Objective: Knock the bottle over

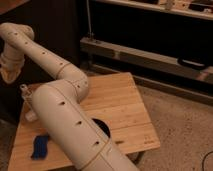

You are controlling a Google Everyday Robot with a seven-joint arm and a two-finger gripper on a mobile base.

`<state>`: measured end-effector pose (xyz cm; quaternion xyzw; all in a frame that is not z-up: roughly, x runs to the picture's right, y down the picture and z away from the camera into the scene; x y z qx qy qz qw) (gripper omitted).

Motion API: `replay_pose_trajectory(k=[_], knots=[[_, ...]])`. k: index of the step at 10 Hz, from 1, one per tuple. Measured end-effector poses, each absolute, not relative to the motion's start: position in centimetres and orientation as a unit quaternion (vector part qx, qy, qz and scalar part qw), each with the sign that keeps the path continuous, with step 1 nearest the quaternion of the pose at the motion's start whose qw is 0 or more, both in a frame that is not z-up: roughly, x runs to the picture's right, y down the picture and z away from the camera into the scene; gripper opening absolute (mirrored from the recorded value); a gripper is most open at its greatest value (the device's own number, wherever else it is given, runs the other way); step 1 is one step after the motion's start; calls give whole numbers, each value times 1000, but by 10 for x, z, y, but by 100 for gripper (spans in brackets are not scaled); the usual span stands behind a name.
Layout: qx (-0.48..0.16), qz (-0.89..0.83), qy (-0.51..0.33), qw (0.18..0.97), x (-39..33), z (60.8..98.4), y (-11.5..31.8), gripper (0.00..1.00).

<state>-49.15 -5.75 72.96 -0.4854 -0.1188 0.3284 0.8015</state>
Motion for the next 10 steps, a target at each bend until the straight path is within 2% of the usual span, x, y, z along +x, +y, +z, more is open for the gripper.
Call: replay_pose_trajectory(k=[10], knots=[[-488,286,-138,813,-461,725,-66,0]])
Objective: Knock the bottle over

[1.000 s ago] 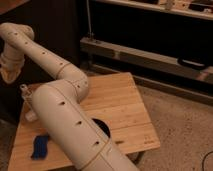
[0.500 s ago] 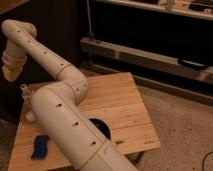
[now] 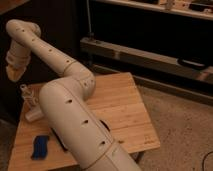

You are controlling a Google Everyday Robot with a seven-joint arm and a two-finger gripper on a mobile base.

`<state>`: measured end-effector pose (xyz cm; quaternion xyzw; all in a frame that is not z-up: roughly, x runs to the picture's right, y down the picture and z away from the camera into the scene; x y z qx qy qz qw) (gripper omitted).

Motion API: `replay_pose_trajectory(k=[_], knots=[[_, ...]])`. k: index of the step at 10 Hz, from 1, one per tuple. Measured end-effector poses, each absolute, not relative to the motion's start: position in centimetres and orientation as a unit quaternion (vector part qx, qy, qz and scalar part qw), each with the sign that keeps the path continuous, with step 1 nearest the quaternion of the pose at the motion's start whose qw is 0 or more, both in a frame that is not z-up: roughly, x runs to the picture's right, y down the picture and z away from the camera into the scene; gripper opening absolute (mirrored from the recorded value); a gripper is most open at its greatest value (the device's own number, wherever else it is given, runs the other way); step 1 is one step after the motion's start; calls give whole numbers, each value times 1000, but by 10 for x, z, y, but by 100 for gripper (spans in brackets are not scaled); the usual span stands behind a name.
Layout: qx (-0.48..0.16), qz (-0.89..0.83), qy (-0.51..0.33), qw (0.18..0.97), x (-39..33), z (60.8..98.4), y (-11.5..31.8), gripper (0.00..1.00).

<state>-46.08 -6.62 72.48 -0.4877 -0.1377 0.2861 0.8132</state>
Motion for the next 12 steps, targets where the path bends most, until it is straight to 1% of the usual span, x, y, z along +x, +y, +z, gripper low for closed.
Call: replay_pose_trajectory(k=[3,8,12], knots=[[-487,280,-134,816,-459,727,-62,0],[-479,275,-135,823,-455,745,-51,0],[-459,276,-183,825,-464,756,-47,0]])
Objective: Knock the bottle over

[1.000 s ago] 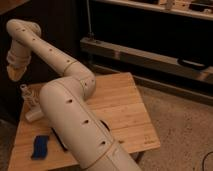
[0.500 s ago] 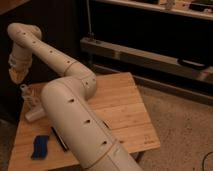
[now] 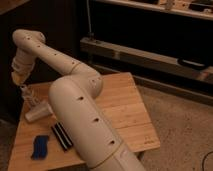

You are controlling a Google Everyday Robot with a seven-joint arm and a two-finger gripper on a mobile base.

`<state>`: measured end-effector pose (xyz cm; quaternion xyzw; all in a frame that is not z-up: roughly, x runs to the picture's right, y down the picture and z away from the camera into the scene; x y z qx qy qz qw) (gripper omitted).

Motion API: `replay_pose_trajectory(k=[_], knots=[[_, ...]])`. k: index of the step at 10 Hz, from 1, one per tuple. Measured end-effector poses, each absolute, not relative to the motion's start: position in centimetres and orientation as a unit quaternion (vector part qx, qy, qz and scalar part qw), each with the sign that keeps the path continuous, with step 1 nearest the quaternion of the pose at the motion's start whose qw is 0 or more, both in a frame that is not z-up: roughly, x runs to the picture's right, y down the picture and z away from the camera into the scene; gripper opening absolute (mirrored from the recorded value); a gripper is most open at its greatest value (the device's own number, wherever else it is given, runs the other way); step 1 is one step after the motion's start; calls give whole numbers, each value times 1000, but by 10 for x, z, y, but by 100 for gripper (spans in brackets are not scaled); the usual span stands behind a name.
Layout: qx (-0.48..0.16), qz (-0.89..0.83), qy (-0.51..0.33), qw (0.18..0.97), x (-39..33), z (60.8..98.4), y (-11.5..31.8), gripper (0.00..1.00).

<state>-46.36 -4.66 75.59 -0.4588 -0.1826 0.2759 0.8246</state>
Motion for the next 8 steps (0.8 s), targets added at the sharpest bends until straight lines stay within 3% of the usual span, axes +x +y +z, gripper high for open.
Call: replay_pose_trajectory(k=[4,8], knots=[[-425,280,-233,828,-483,760,-43,0],[-417,276,-231,835,-488,770,-40,0]])
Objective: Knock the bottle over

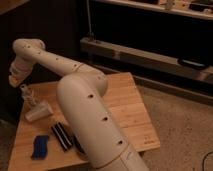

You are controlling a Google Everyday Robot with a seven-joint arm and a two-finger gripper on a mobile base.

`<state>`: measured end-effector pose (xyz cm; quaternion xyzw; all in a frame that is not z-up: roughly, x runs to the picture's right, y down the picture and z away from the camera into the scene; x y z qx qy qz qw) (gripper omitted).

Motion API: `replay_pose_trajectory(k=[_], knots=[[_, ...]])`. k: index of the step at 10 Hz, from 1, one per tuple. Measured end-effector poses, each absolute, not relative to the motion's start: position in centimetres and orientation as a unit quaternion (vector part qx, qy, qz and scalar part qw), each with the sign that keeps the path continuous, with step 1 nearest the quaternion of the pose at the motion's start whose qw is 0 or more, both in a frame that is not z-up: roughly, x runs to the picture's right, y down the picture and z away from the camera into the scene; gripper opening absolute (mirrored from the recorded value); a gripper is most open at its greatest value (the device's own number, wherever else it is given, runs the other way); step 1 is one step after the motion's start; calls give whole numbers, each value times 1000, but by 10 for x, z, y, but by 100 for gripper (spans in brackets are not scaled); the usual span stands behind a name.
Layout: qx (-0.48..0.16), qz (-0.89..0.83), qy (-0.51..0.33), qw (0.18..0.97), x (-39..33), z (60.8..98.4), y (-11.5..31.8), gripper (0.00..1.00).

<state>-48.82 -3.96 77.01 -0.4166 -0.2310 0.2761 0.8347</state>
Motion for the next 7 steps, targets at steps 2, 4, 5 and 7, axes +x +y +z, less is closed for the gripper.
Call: replay_pose_trajectory(k=[2,4,5,7], knots=[[-413,270,-223,841,-484,774,-43,0],[-414,260,-218,845,-476,774,-47,0],[-415,257,-216,846,-471,774,-48,0],[-419,250,-209,848,-458,774,-49,0]])
